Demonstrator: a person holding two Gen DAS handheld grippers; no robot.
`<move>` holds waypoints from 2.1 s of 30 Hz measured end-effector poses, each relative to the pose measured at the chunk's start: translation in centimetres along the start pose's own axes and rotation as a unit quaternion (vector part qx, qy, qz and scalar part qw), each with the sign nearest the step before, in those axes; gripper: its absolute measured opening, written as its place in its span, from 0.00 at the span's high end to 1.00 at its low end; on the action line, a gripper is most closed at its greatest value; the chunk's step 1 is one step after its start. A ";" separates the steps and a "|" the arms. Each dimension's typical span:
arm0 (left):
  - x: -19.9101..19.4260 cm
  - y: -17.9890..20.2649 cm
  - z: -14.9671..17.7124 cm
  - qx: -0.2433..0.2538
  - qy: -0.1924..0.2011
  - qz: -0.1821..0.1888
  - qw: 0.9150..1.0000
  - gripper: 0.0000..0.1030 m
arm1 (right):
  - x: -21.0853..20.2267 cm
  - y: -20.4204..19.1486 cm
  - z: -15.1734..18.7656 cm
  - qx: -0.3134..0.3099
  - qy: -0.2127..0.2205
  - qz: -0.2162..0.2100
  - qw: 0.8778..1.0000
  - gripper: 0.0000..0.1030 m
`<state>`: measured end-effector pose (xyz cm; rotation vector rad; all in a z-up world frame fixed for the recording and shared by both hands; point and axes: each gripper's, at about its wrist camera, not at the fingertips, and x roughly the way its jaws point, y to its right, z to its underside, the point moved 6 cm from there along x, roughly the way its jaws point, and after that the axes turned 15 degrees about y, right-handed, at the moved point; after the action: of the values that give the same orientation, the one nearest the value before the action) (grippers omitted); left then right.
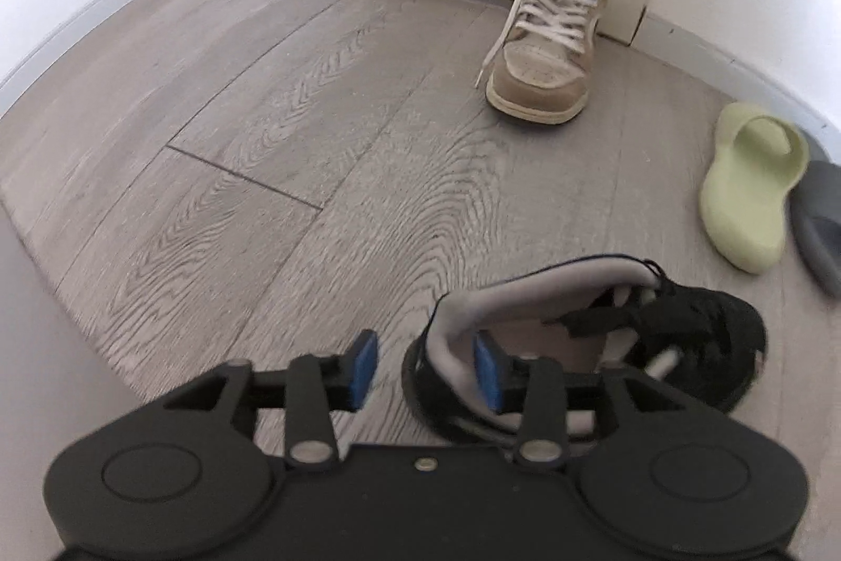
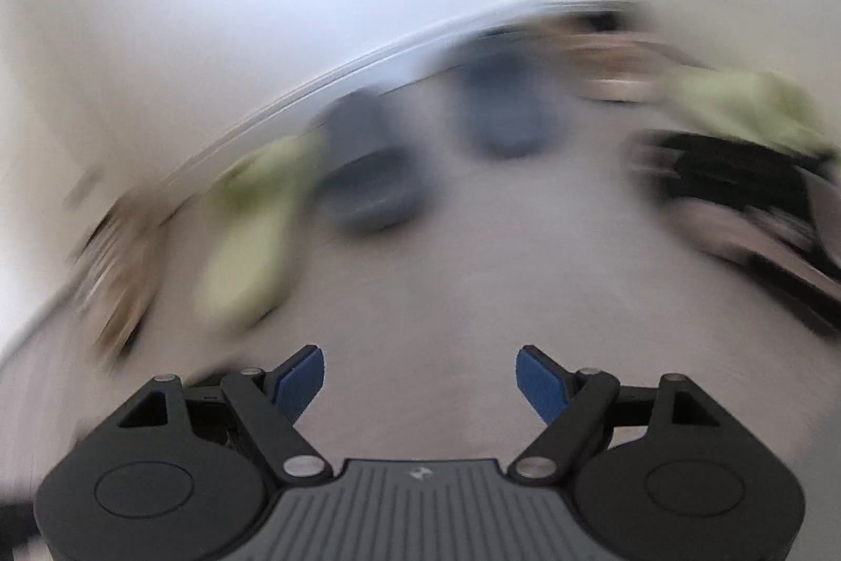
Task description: Organize scattered shoes
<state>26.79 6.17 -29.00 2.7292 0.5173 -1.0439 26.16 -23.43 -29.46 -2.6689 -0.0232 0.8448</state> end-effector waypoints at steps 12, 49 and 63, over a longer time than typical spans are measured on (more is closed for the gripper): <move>-1.8 -1.2 -0.1 -0.013 0.012 0.024 1.000 0.55 | 6.2 -14.4 5.6 -0.442 -0.027 -0.302 0.844 0.13; 1.2 -6.7 -0.9 -0.133 0.017 -0.017 0.991 0.53 | 8.5 -19.7 6.7 -0.285 -0.106 -0.110 0.946 0.08; 1.3 -6.4 -1.1 -0.137 0.011 0.005 0.991 0.53 | 7.9 -12.4 1.1 -0.154 -0.104 -0.329 0.926 0.37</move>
<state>25.92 12.72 -29.30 2.5016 0.5999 -0.8697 33.06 -10.47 -30.69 -2.5337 -1.1173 0.9281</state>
